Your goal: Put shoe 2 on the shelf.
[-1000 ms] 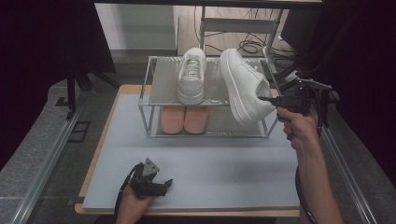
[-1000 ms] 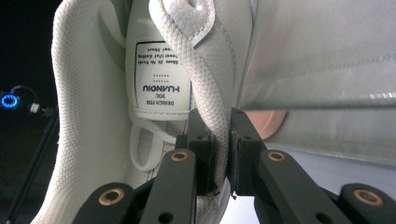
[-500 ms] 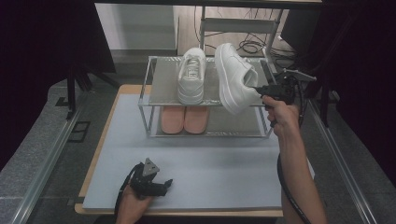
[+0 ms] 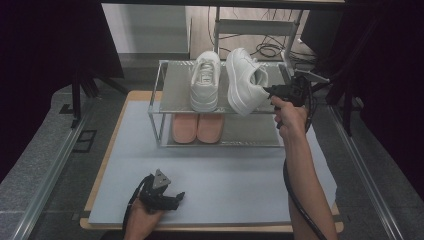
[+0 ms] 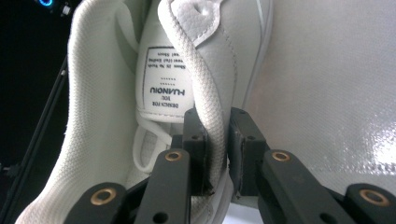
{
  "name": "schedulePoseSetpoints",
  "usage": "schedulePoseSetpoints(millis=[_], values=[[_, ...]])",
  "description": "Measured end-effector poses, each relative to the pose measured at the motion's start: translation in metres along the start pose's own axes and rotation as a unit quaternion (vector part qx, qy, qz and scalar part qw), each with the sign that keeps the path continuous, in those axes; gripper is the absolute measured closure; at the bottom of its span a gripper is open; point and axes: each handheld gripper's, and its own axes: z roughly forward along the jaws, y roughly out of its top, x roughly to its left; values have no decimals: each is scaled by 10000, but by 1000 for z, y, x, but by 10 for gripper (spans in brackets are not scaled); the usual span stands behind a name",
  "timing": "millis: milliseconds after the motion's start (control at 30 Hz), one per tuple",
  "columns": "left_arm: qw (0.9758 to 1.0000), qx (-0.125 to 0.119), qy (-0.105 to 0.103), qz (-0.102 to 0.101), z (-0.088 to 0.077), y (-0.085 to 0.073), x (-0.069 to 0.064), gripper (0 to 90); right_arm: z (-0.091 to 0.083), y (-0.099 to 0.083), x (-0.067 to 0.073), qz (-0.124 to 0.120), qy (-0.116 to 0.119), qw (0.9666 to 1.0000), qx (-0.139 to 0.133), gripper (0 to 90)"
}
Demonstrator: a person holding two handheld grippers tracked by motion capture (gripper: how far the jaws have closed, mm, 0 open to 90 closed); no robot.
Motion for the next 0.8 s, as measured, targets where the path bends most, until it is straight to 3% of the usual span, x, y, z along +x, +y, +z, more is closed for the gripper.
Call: schedulePoseSetpoints(millis=[500,600,800], values=[[10000,11,-8,13,0,0,0,143,9,-4,21,-130,-378,9989,-243,751],[10000,23,-5,25,0,0,0,143,7,-6,23,-125,-488,9984,-276,767],[10000,8,-3,5,0,0,0,143,2,-8,19,-117,-463,9982,-351,793]])
